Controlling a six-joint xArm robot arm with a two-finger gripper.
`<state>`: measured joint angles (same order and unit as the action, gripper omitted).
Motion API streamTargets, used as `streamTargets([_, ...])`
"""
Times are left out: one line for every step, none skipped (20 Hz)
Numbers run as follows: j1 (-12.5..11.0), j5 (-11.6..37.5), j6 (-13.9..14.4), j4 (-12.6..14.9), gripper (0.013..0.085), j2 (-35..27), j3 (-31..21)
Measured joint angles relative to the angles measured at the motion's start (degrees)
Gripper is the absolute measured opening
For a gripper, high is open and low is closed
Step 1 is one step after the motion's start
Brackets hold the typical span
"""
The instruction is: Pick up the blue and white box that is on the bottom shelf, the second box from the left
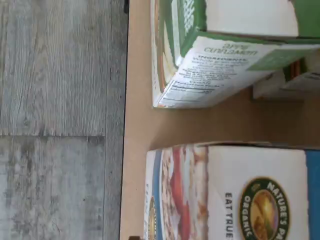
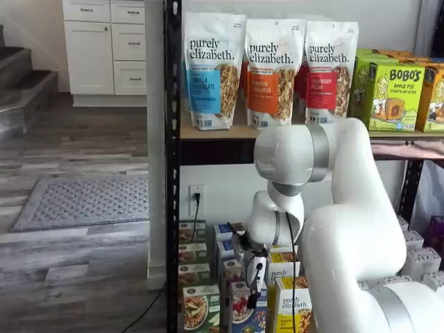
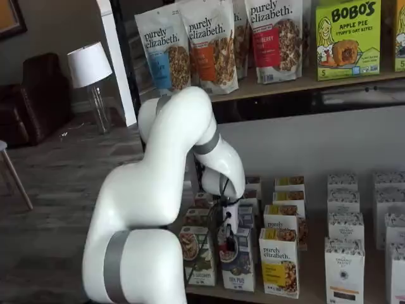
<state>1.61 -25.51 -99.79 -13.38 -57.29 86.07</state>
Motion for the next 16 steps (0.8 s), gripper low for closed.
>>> streamTargets([0.1, 0.1, 0.0, -0.1, 0.0850, -0.1, 0.0])
streamTargets([0.2, 0.3, -0.2, -0.4, 0.0850, -0.2, 0.0])
streamTargets([0.3, 0.5, -0.5, -0.8, 0.0850, -0.3, 0.0])
streamTargets([0.3, 0.6, -0.7, -1.1, 0.0850, -0.4, 0.0])
streamTargets([0.3, 0.6, -0.9, -1.3, 0.0850, -0.4, 0.1])
streamTargets([0.4, 0.4, -0.9, -1.5, 0.0850, -0.4, 0.2])
streamTargets([0.4, 0.3, -0.8, -1.4, 0.0850, -0.5, 0.3])
streamTargets([0.4, 0.2, -0.7, -1.3, 0.0850, -0.5, 0.3])
streamTargets([0.4, 0.2, -0.6, -1.2, 0.0850, -0.5, 0.3])
streamTargets([0.4, 0.2, -0.5, -1.1, 0.0850, -0.5, 0.3])
streamTargets([0.5, 0.1, -0.4, -1.0, 0.0810, -0.5, 0.4])
streamTargets([0.5, 0.1, -0.3, -0.9, 0.0770, -0.5, 0.4])
streamTargets([0.5, 0.0, -0.2, -0.8, 0.0770, -0.5, 0.4])
streamTargets([0.5, -0.1, -0.1, -0.7, 0.0730, -0.5, 0.5])
streamTargets([0.5, -0.2, 0.0, -0.6, 0.0690, -0.5, 0.5])
streamTargets([0.5, -0.3, 0.1, -0.5, 0.0690, -0.5, 0.6])
